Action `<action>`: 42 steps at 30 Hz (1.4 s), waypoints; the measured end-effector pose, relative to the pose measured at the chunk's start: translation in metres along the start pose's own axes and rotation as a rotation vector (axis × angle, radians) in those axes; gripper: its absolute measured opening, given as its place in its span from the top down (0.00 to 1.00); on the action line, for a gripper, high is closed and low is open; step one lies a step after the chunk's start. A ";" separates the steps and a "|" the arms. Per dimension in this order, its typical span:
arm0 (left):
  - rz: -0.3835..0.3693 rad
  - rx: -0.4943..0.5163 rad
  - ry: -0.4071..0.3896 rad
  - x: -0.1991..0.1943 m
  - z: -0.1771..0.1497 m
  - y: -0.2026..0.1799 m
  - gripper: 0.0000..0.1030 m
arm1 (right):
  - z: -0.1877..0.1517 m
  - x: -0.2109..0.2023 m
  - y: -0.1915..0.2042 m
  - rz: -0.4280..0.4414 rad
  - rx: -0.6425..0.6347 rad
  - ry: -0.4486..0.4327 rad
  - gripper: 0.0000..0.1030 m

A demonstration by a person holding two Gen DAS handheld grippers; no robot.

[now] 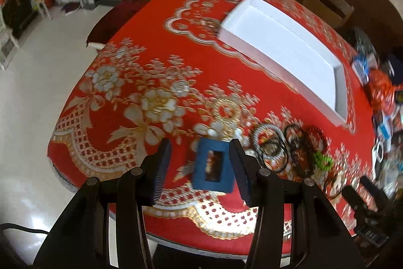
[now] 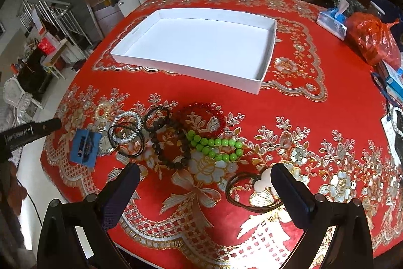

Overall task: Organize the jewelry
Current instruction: 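Close the right gripper on the black cord bracelet while the left gripper holds the blue frame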

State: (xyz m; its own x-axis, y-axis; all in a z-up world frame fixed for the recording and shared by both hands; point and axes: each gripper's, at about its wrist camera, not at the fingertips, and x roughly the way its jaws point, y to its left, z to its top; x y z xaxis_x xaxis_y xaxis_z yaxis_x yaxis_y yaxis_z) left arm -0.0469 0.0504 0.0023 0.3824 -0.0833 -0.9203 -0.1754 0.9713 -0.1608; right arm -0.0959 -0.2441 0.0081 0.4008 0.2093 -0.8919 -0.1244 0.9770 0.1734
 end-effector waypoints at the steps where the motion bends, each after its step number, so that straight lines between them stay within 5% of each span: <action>1: 0.000 -0.013 0.003 0.000 0.001 0.005 0.55 | -0.001 0.000 0.000 0.008 -0.001 0.000 0.00; 8: -0.066 -0.009 0.066 0.009 -0.013 0.011 0.53 | -0.003 0.005 0.017 0.080 -0.049 0.011 0.05; 13: -0.129 0.065 0.099 0.012 -0.029 -0.007 0.31 | -0.002 0.009 0.026 0.087 -0.066 0.022 0.05; 23: -0.019 0.175 0.124 0.046 -0.032 -0.031 0.30 | 0.000 0.011 0.036 0.131 -0.077 0.032 0.05; 26: -0.004 0.201 0.125 0.056 -0.031 -0.035 0.31 | 0.001 0.013 0.038 0.156 -0.079 0.027 0.17; 29: -0.010 0.177 0.124 0.062 -0.028 -0.031 0.54 | 0.002 0.022 0.042 0.190 -0.080 0.046 0.28; 31: -0.020 0.159 0.119 0.062 -0.026 -0.025 0.55 | 0.004 0.031 0.047 0.217 -0.084 0.061 0.48; 33: 0.002 0.155 0.105 0.060 -0.024 -0.019 0.55 | 0.006 0.039 0.055 0.233 -0.101 0.075 0.56; 42: -0.002 0.121 0.087 0.048 -0.016 -0.002 0.55 | 0.018 0.076 0.079 0.240 -0.175 0.109 0.69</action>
State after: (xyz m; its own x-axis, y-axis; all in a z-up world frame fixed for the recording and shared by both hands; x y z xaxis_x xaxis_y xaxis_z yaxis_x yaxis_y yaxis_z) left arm -0.0426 0.0408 -0.0468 0.3011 -0.0992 -0.9484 -0.0617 0.9905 -0.1232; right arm -0.0591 -0.1502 -0.0382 0.2423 0.4182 -0.8754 -0.3615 0.8763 0.3186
